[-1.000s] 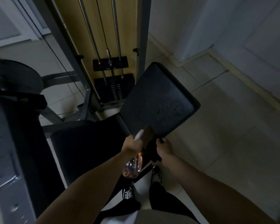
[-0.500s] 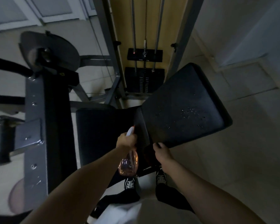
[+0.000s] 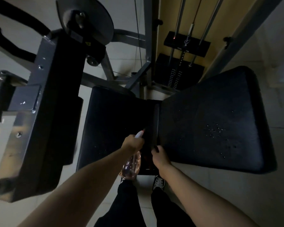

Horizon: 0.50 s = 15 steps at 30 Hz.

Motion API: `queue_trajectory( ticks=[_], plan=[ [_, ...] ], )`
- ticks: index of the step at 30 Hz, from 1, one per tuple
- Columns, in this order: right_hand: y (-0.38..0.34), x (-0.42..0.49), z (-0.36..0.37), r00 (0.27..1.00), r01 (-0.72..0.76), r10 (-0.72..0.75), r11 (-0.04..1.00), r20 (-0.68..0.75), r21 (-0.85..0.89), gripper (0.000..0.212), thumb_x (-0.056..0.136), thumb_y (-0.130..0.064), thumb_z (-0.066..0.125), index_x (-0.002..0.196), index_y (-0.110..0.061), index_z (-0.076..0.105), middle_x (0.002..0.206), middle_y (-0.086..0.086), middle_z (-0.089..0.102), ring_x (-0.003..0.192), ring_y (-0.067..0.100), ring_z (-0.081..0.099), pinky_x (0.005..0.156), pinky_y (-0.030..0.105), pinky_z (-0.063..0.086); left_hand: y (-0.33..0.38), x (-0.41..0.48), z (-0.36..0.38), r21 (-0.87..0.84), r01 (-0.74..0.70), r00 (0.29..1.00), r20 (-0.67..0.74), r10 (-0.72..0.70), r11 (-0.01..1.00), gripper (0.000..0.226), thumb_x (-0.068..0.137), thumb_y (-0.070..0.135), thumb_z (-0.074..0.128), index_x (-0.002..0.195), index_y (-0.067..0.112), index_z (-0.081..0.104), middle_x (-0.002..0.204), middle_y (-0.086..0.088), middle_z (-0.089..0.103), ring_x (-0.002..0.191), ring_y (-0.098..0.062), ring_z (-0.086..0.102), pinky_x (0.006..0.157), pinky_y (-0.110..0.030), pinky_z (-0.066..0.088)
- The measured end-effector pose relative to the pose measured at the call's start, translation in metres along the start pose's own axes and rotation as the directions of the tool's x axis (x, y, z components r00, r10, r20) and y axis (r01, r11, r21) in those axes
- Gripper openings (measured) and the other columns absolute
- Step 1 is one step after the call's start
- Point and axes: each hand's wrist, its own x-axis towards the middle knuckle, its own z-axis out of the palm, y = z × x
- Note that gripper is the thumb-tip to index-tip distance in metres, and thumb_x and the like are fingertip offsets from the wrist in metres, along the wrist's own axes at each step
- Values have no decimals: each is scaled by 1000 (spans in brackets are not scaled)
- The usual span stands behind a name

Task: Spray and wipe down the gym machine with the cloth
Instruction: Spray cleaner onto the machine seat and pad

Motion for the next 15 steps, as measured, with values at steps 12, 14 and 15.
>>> queue_trajectory(
  ticks=[12, 14, 15],
  plan=[
    [-22, 39, 22, 996, 66, -70, 995, 47, 77, 32, 108, -28, 39, 140, -30, 46, 135, 4, 54, 121, 23, 53, 98, 37, 45, -11, 40, -26, -159, -62, 988, -147, 39, 985, 31, 91, 44, 54, 121, 43, 52, 98, -11, 66, 85, -28, 68, 79, -47, 58],
    [-27, 51, 28, 995, 84, -88, 992, 37, 91, 32, 108, -27, 39, 140, -29, 45, 136, 3, 54, 120, 21, 53, 99, 36, 45, -8, 53, -34, -33, -70, 984, -165, 64, 997, 25, 95, 43, 48, 119, 41, 54, 93, -4, 67, 80, -19, 68, 71, -37, 57],
    [-30, 57, 30, 994, 95, -99, 991, 37, 96, 34, 108, -26, 39, 141, -28, 44, 137, 2, 53, 120, 19, 52, 99, 34, 43, -4, 59, -35, 7, -69, 982, -178, 69, 998, 22, 98, 40, 47, 118, 39, 55, 91, -2, 67, 79, -16, 67, 70, -32, 56]
  ],
)
